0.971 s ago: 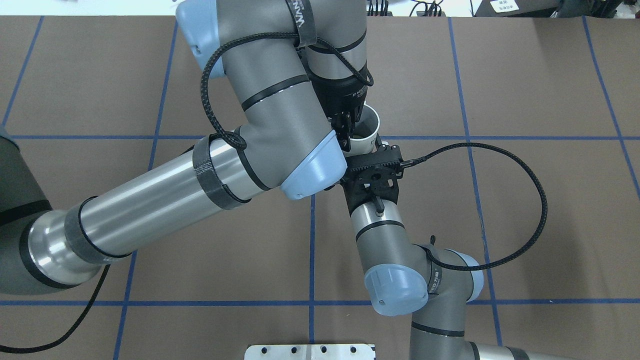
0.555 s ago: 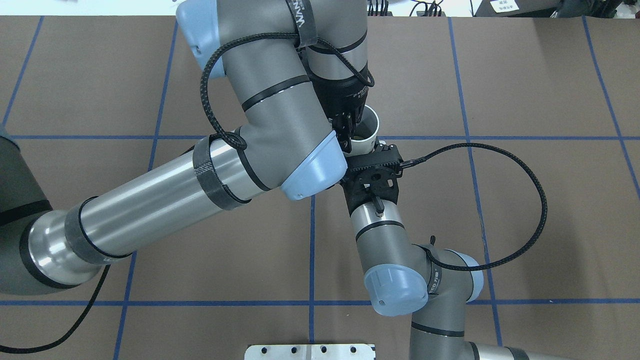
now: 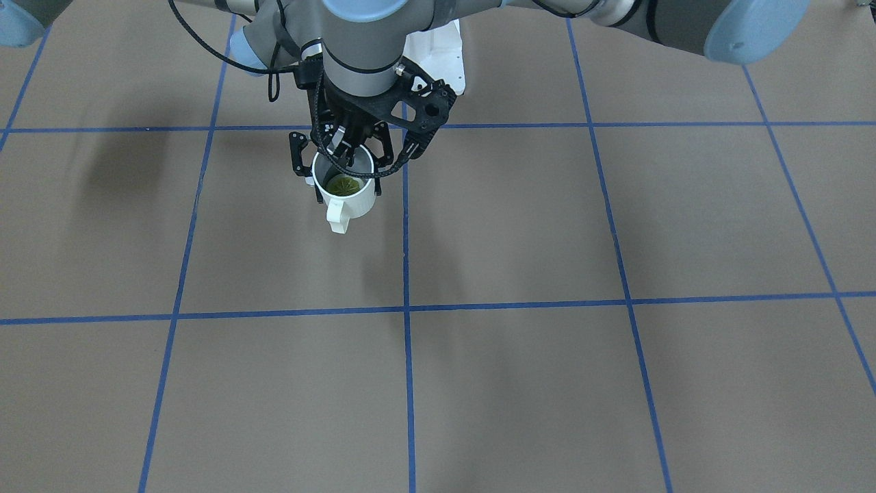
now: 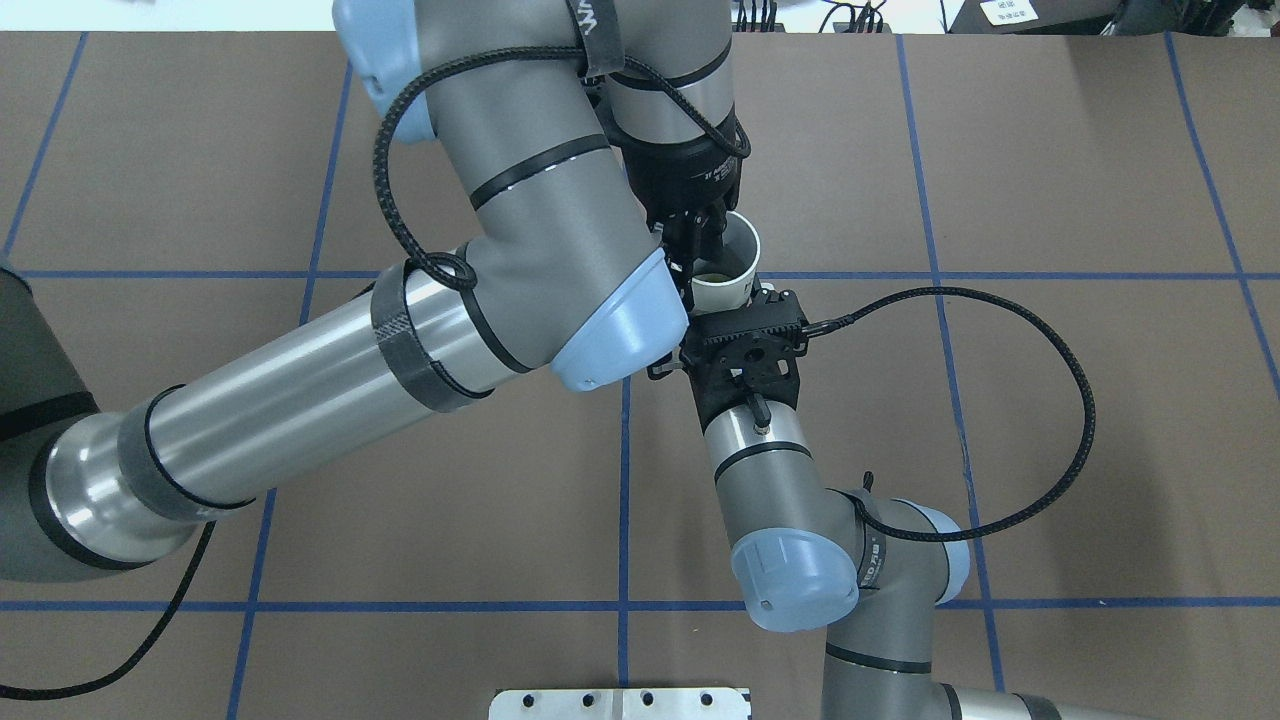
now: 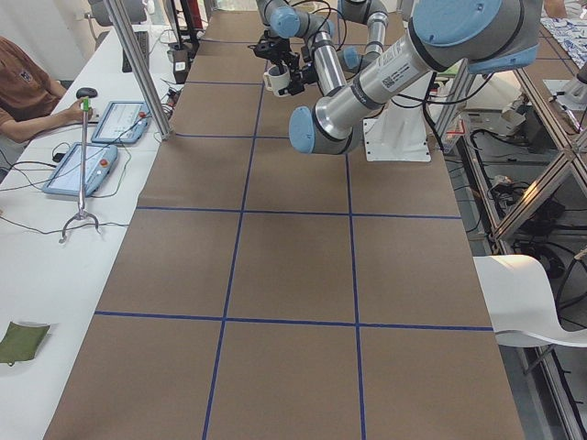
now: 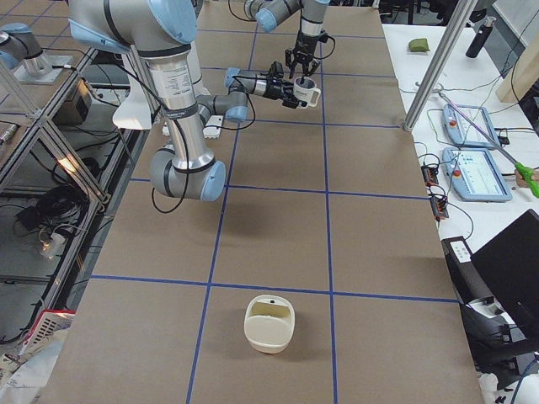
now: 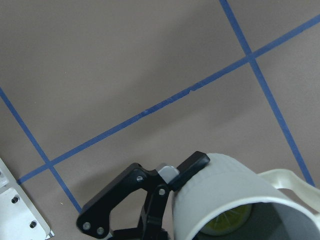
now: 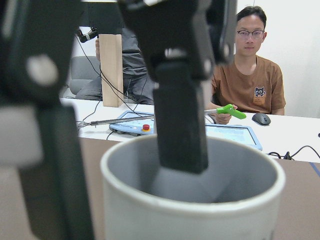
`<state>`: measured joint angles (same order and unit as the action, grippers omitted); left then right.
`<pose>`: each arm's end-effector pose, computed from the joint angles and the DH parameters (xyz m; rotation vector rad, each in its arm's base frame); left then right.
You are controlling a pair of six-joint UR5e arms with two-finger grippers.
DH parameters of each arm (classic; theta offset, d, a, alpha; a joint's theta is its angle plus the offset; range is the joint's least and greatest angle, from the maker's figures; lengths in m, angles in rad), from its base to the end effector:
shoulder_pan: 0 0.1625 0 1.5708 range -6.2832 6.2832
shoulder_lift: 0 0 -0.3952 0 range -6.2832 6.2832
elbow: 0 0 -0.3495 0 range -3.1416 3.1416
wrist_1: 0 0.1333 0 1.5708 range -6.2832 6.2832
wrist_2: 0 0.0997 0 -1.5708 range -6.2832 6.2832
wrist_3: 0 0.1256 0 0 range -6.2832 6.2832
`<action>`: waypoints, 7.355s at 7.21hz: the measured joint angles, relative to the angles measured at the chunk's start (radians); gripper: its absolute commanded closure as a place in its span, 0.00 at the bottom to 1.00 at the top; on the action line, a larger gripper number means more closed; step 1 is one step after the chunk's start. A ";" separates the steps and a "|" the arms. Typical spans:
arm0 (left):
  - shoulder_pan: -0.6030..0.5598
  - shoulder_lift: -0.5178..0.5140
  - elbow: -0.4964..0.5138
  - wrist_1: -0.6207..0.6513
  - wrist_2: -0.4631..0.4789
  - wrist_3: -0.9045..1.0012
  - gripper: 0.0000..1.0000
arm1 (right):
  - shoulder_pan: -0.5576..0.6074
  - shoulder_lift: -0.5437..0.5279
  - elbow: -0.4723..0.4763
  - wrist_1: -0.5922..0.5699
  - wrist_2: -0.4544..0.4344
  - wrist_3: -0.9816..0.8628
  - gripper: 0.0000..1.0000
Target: Left arm hands cup to right arm to dump lemon
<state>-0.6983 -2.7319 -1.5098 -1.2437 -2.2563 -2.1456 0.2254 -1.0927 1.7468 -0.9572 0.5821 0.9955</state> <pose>0.4711 -0.4657 0.0084 -0.6248 0.8082 -0.9015 -0.4876 -0.3562 0.2262 1.2146 -0.7243 0.3352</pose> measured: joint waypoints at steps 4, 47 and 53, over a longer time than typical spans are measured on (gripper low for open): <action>-0.121 0.032 -0.117 0.003 0.004 0.120 0.00 | 0.036 -0.160 0.010 0.300 0.031 0.000 0.73; -0.185 0.040 -0.152 0.136 0.124 0.282 0.00 | 0.500 -0.813 -0.627 1.886 0.367 1.692 0.67; -0.179 0.054 -0.129 0.134 0.123 0.342 0.00 | 0.423 -0.749 -0.403 1.524 0.417 1.299 0.63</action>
<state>-0.8769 -2.6781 -1.6387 -1.1096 -2.1333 -1.8035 0.6485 -1.8415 1.3442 0.5673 0.9993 2.2949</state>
